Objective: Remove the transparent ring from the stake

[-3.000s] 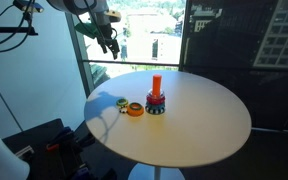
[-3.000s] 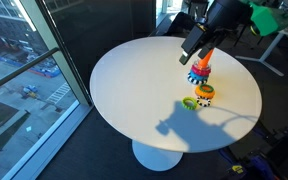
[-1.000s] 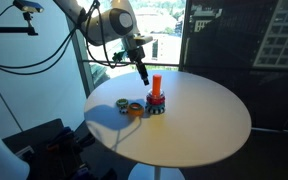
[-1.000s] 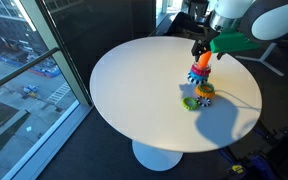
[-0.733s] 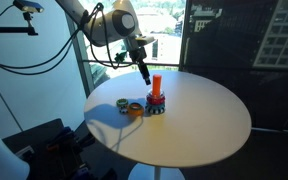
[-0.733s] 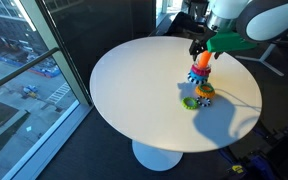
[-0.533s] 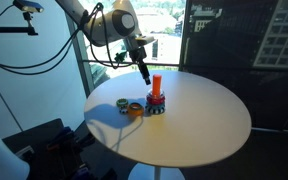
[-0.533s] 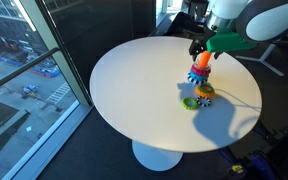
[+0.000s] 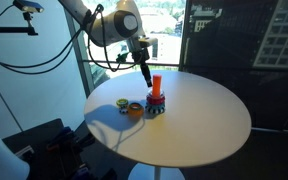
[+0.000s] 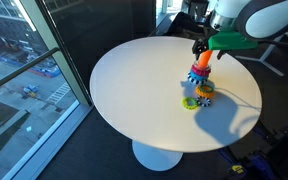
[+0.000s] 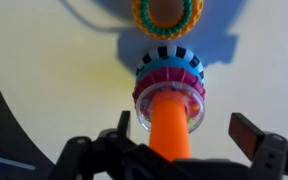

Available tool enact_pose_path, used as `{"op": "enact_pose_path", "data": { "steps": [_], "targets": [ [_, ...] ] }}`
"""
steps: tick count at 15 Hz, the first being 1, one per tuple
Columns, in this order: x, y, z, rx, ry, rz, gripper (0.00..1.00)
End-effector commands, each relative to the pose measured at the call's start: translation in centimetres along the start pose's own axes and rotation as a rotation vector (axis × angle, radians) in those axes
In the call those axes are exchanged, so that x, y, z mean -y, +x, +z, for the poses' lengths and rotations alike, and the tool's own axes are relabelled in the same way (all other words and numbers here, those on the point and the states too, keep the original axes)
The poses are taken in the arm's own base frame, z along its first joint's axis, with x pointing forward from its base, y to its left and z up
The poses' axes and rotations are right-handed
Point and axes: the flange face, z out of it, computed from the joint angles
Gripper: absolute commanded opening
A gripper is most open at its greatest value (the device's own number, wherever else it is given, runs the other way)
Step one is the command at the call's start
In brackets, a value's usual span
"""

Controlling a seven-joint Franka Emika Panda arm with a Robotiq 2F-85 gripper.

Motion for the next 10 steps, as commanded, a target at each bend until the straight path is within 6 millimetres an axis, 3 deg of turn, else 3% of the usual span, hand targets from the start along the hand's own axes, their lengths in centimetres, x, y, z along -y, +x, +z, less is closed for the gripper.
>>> {"op": "enact_pose_path", "data": {
  "steps": [1,10],
  "targets": [
    [0.0,0.8,0.5,0.026,0.029,0.042,1.00],
    [0.1,1.5,2.4,0.028,0.028,0.097,1.00]
  ]
}}
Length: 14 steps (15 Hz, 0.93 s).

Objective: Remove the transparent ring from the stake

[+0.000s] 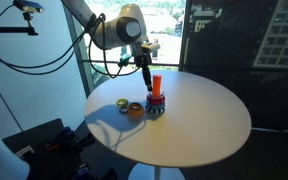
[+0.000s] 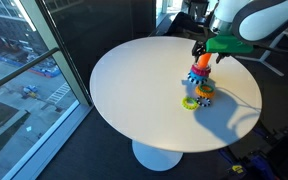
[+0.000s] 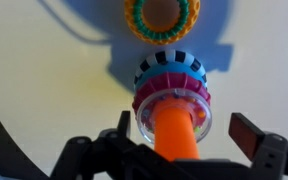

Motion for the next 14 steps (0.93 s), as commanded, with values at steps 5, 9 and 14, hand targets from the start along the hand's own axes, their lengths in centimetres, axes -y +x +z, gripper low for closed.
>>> {"op": "enact_pose_path", "data": {
  "steps": [5,9,14],
  "targets": [
    [1.1,1.2,1.5,-0.014,0.018,0.031,1.00],
    [1.5,1.1,2.4,-0.013,0.004,0.044,1.00],
    [1.7,0.8,3.1,-0.010,-0.013,0.055,1.00]
  ]
}}
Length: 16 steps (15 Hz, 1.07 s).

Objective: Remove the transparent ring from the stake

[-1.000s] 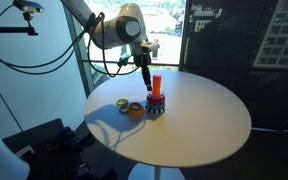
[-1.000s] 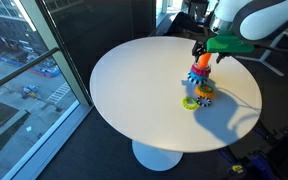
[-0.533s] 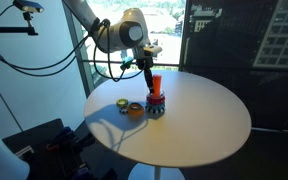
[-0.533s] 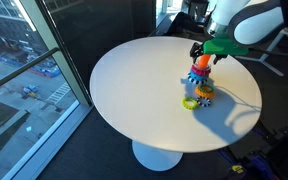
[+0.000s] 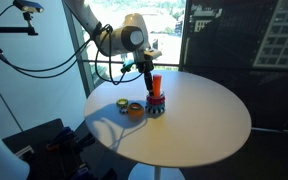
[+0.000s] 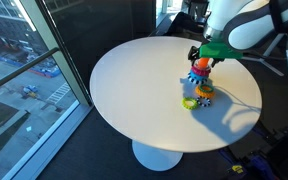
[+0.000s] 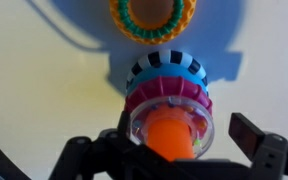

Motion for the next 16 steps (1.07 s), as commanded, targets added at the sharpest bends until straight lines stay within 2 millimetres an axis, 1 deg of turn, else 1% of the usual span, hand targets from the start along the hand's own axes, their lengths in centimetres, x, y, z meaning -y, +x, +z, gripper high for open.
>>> {"op": "enact_pose_path", "data": {
  "steps": [1,9,16],
  "targets": [
    [0.61,0.49,0.26,-0.011,-0.004,0.028,1.00],
    [0.88,0.46,0.64,-0.016,0.011,0.031,1.00],
    [0.37,0.42,0.83,-0.012,-0.006,0.038,1.00]
  ]
}}
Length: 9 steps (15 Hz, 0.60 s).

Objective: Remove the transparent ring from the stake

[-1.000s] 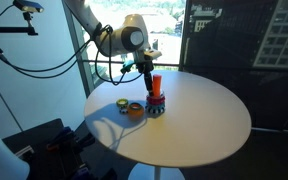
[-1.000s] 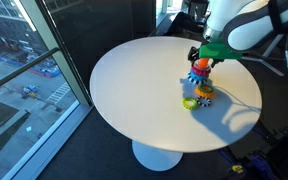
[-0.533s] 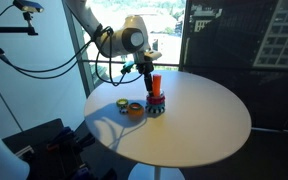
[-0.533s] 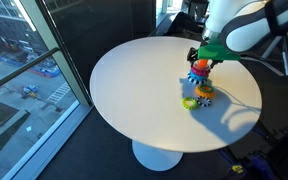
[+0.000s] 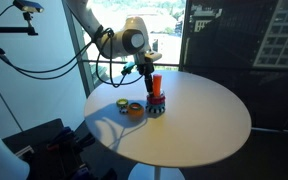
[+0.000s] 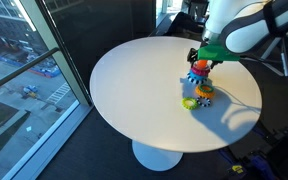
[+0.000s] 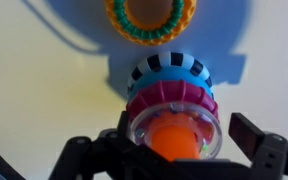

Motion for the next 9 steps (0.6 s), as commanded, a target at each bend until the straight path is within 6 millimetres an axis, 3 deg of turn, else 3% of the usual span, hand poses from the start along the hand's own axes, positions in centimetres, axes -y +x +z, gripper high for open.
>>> {"op": "enact_pose_path", "data": {
  "steps": [1,9],
  "targets": [
    [0.13,0.47,-0.20,-0.011,0.003,0.023,1.00],
    [0.23,0.50,0.32,-0.008,-0.002,0.023,1.00]
  ]
}}
